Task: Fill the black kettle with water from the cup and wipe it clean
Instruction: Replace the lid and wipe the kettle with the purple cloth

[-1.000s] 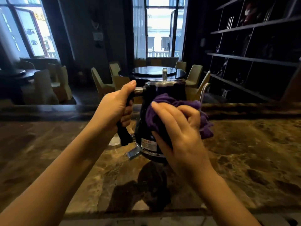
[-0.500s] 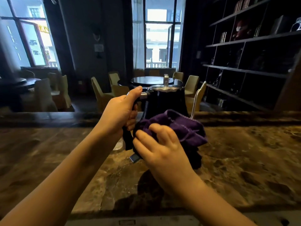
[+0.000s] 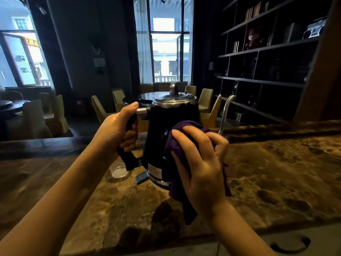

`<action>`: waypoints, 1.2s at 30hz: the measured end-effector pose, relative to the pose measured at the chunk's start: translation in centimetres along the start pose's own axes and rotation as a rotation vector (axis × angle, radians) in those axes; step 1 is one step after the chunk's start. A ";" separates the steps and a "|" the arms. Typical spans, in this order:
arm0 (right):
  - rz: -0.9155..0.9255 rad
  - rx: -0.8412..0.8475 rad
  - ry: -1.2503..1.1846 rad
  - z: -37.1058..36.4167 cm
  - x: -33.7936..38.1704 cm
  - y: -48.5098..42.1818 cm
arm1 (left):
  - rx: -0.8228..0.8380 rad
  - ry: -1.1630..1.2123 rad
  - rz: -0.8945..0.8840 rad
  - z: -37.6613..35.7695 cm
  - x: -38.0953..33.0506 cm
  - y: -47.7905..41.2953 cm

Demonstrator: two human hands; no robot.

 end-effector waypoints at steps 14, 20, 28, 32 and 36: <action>-0.612 -0.067 -0.332 0.7 -4.1 4.6 | 0.036 0.092 0.019 0.4 2.6 -2.2; -0.745 -0.072 -0.351 0.1 -3.0 6.8 | 0.086 0.116 -0.003 1.1 3.4 -3.1; -0.511 0.054 -0.388 -0.9 -6.0 -1.2 | 0.169 0.108 -0.105 1.3 3.5 -3.4; -0.613 0.113 -0.534 -2.3 -8.9 -1.9 | 0.075 0.108 -0.098 1.0 3.5 -3.3; -0.703 0.006 -0.448 -2.9 -7.8 2.5 | -0.062 0.070 -0.069 0.0 3.9 -2.7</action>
Point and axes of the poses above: each hand's wrist, its own y-axis away from the middle knuckle, its own z-axis out of the back of the hand, x = y × z, the point moved 1 cm from there along -y, towards the middle knuckle, and after that the axes turned 14 degrees about z, right-handed, at the moved point
